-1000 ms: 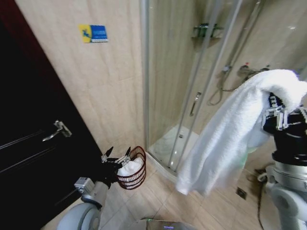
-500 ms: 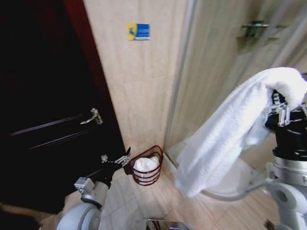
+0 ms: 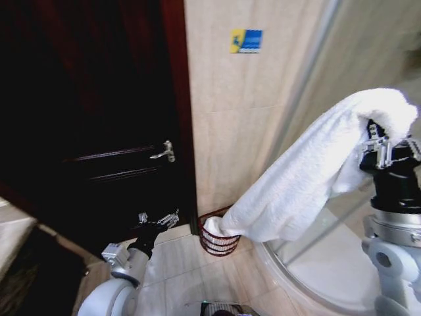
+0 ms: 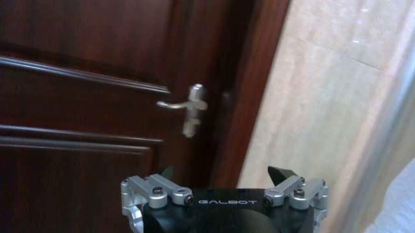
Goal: Discard the used towel into the hamper.
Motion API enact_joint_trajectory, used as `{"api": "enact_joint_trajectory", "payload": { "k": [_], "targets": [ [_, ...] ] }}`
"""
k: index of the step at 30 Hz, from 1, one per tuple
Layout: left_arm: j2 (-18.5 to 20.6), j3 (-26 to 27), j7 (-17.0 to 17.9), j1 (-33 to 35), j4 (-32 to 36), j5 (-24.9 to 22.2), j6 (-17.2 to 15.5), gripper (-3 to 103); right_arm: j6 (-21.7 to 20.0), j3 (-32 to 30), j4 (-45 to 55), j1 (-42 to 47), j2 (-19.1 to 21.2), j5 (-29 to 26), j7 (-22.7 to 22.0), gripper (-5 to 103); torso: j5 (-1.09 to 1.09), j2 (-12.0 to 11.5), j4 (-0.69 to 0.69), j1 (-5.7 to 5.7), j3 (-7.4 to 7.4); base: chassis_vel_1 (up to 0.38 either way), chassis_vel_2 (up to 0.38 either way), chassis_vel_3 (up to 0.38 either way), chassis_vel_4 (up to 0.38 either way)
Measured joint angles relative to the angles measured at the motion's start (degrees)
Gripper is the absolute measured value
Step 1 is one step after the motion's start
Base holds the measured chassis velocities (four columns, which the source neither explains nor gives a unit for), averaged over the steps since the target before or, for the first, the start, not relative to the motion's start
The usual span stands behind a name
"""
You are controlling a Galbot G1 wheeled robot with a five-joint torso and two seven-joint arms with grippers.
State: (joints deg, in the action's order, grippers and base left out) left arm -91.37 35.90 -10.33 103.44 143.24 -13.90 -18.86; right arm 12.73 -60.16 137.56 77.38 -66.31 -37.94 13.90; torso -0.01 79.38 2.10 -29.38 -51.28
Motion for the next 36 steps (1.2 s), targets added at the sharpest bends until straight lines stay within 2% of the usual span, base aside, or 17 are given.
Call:
{"api": "enact_joint_trajectory", "payload": {
  "k": [16, 26, 36],
  "targets": [
    [0.00, 0.00, 0.00, 0.00, 0.00, 0.00, 0.00, 99, 1.65, 1.11, -3.90, -1.06, 0.00, 0.45, 1.69, 12, 0.00, -1.54, 0.02, 0.69, 0.84, 0.118, 0.117, 0.117, 0.121],
    [0.00, 0.00, 0.00, 0.00, 0.00, 0.00, 0.00, 99, -0.95, 2.33, -6.31, -2.54, -1.82, 3.91, -0.09, 12, 0.01, -1.50, -0.01, 0.67, 0.82, 0.009, 0.008, 0.004, 0.005],
    [0.00, 0.00, 0.00, 0.00, 0.00, 0.00, 0.00, 99, -0.54, 1.92, -9.23, -2.17, -1.37, 3.99, 0.31, 12, 0.00, -1.38, 0.00, 0.63, 0.76, 0.000, 0.000, 0.000, 0.000]
  ]
}}
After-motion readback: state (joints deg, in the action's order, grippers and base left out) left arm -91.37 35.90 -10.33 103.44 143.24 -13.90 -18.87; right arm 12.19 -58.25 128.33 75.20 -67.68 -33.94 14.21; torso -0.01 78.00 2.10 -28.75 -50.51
